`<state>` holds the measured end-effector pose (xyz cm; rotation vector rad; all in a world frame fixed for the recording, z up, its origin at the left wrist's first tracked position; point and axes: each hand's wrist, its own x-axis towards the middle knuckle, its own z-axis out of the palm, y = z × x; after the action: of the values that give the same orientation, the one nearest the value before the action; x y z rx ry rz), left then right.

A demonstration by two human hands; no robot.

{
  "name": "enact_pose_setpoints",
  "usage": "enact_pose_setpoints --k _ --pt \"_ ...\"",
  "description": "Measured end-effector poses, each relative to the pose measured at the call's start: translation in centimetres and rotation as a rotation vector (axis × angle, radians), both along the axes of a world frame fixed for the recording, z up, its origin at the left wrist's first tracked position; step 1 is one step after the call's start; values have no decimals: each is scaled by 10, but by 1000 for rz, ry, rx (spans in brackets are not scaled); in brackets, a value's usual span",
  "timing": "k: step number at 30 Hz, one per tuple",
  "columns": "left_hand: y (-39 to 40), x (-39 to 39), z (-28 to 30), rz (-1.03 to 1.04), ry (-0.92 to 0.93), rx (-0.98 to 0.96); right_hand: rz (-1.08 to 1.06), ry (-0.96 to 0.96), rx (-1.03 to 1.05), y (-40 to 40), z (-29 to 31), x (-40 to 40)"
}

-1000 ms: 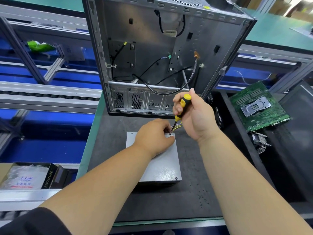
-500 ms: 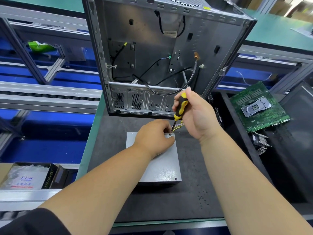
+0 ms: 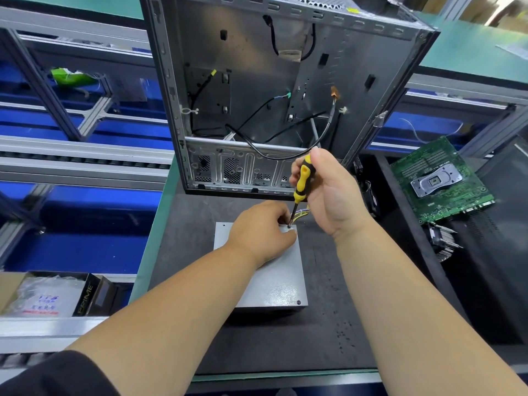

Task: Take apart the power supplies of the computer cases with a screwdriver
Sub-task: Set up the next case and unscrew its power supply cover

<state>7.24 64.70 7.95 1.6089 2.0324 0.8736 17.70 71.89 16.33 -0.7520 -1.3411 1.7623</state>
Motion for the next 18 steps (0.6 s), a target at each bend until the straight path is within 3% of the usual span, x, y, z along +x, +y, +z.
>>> enact_pose_setpoints --k 10,18 --pt "-2 1 5 -9 7 14 -69 123 -14 -6 -6 -5" --pt "-2 0 3 -5 9 0 -41 51 -5 -4 -4 2"
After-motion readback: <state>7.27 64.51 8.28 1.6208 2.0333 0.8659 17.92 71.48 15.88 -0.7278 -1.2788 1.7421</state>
